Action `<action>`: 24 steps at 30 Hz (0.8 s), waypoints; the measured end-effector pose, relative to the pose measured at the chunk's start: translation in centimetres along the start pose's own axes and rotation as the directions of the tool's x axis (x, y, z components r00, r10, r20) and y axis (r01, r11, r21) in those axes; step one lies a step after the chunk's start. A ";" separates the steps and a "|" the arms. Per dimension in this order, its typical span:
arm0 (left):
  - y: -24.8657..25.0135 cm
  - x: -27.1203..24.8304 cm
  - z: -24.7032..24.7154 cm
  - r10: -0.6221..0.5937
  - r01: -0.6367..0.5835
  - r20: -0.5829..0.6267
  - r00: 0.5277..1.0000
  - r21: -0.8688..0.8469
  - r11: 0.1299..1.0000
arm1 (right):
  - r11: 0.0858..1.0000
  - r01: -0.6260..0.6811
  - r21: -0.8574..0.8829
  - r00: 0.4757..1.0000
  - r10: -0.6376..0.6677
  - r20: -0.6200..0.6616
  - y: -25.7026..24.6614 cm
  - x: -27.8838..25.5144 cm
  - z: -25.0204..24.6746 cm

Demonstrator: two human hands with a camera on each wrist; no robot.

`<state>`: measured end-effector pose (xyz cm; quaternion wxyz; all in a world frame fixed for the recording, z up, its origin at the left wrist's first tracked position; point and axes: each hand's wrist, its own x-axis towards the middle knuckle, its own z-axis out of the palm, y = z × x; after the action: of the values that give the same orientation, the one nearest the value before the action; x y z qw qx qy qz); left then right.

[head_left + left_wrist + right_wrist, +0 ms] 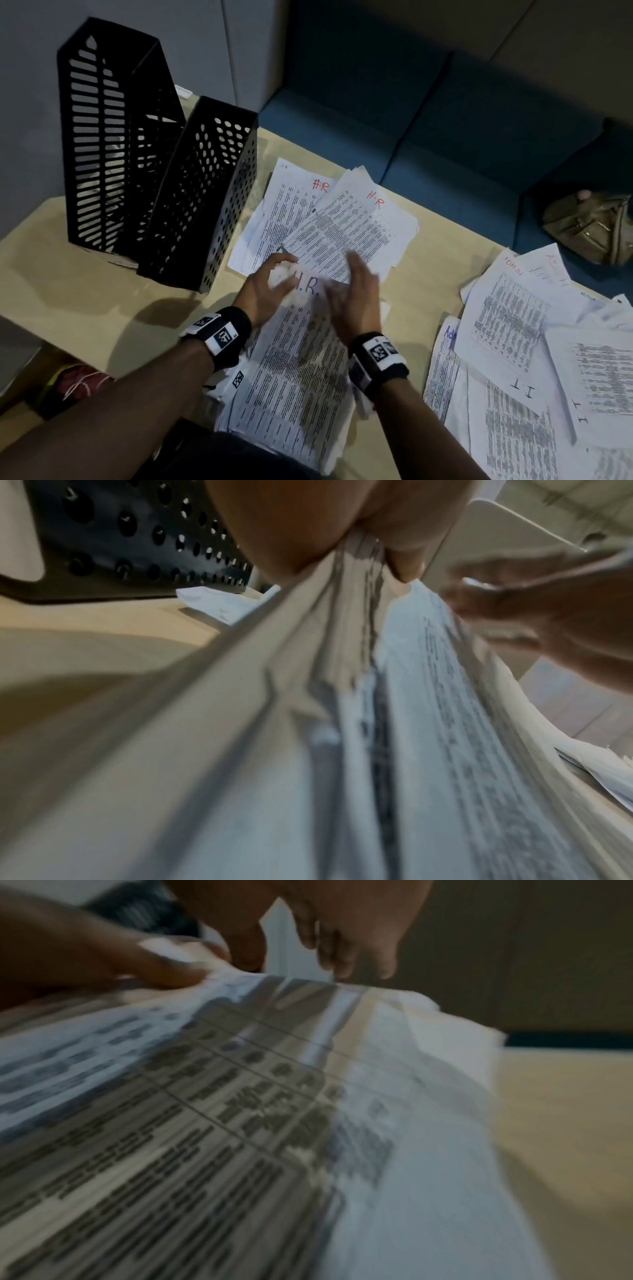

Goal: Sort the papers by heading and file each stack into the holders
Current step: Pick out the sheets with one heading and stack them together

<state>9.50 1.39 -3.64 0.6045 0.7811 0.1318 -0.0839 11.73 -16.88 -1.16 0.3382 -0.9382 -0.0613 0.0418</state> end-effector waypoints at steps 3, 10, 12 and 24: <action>-0.1 -0.6 -0.6 0.043 -0.045 -0.054 0.998 -0.047 0.998 | 0.859 -0.441 0.259 0.878 0.473 -0.073 3.4 -0.1 -0.9; 0.9 -0.8 -0.5 0.064 -0.063 0.016 0.998 -0.092 0.994 | 0.738 -0.452 0.501 0.872 0.483 0.077 4.1 -1.8 0.5; 1.0 -0.9 -0.3 0.056 -0.049 0.057 0.997 -0.127 0.991 | 0.753 -0.414 0.511 0.889 0.456 0.049 3.8 -1.2 1.1; -4.1 -2.7 -3.2 -0.236 0.209 -0.074 0.969 -0.267 0.941 | 0.679 -0.733 -0.023 0.680 0.733 -0.026 6.3 6.1 -0.7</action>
<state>5.58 5.12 -5.79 0.6796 0.6794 0.2608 -0.0926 18.38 -21.30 -4.87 0.2786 -0.8899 0.3209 0.1657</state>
